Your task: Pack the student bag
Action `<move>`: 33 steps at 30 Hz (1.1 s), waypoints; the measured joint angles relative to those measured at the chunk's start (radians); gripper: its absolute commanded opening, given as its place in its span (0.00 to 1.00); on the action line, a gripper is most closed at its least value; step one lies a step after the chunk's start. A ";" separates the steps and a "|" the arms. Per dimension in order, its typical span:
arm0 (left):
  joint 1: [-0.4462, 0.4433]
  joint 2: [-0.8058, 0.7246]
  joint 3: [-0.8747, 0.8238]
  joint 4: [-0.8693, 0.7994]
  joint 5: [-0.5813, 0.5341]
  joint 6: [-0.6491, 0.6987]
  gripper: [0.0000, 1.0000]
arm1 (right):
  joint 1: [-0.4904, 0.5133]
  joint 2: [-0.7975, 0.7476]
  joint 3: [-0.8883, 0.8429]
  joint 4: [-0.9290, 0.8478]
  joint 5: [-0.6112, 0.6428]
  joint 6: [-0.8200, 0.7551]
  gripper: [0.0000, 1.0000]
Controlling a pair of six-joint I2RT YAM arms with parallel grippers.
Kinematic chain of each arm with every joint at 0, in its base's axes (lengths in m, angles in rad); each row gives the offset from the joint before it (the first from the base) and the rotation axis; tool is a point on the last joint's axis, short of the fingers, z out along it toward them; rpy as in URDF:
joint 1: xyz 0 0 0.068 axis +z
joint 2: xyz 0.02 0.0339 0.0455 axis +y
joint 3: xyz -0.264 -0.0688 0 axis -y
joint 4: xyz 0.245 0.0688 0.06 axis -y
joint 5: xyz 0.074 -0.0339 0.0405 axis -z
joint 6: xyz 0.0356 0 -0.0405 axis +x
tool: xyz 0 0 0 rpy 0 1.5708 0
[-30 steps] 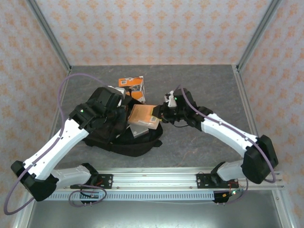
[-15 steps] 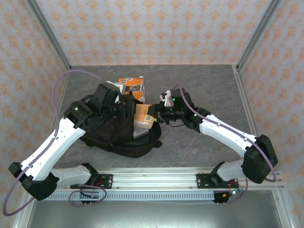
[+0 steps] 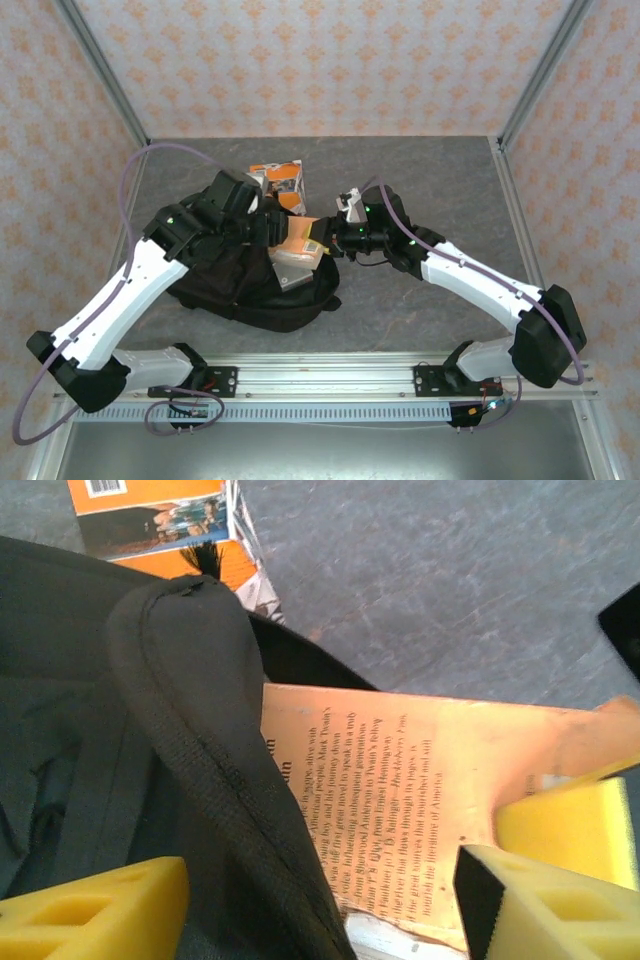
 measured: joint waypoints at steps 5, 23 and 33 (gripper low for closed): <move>0.000 0.016 -0.017 -0.005 -0.022 0.014 0.12 | 0.000 -0.004 0.000 0.000 0.000 0.000 0.00; 0.035 -0.053 -0.016 -0.039 -0.079 0.119 0.00 | 0.018 0.000 -0.148 0.032 0.095 -0.009 0.00; 0.035 -0.053 -0.016 -0.042 -0.079 0.122 0.00 | 0.058 0.086 -0.117 0.141 0.119 0.050 0.00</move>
